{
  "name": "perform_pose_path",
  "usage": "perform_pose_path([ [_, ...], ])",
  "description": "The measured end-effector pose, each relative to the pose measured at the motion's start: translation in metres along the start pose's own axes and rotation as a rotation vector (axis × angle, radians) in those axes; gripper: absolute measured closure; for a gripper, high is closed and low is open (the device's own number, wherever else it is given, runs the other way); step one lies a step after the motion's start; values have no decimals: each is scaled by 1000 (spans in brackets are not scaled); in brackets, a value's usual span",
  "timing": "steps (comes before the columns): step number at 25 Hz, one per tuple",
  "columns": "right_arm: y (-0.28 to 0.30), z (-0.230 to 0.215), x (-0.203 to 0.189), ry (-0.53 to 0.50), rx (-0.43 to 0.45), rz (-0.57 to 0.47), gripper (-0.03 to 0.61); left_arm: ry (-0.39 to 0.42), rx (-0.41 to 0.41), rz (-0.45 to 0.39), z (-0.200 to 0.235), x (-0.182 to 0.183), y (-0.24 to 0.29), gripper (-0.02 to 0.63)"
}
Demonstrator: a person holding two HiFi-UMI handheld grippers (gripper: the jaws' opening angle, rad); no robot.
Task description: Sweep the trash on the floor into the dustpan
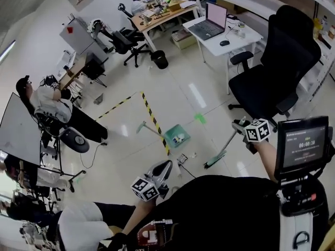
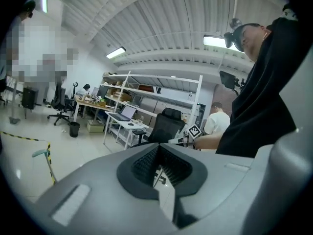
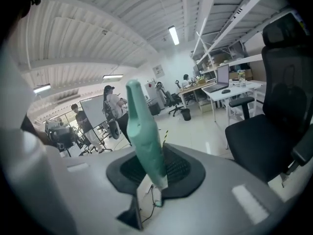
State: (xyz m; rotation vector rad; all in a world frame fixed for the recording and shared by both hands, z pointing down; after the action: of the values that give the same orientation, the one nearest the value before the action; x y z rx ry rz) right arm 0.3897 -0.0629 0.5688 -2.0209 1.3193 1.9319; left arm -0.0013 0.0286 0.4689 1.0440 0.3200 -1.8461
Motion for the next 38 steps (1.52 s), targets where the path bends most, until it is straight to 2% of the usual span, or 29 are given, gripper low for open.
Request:
perform_pose_path([
  [3, -12, 12, -19, -1, 18, 13, 518, -2, 36, -17, -15, -19, -22, 615],
  [6, -21, 43, -29, -5, 31, 27, 520, 3, 51, -12, -22, -32, -51, 615],
  [13, 13, 110, -43, -9, -22, 63, 523, 2, 46, -21, 16, -68, -142, 615],
  [17, 38, 149, -46, -15, 21, 82, 523, 7, 75, -38, 28, -78, -186, 615],
  [22, 51, 163, -21, -52, 79, 93, 525, -21, 95, -131, 24, -78, -197, 615],
  [29, 71, 169, -1, -130, 121, 89, 523, -19, 100, -160, 26, -78, -190, 615],
  [38, 71, 174, 6, -128, 136, 85, 523, -10, 112, -169, 23, -72, -199, 615],
])
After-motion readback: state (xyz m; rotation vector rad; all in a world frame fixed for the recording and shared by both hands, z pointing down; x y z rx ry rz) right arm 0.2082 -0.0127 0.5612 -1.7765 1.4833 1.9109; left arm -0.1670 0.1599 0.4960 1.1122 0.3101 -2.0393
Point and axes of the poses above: the fingertips, and each gripper's own axes: y forward along the fingers, z to its left, x out of its top, the point moved 5 cm from there along -y, backward along the fingers, and after that the axes turned 15 degrees about -y, right-handed, at the moved point
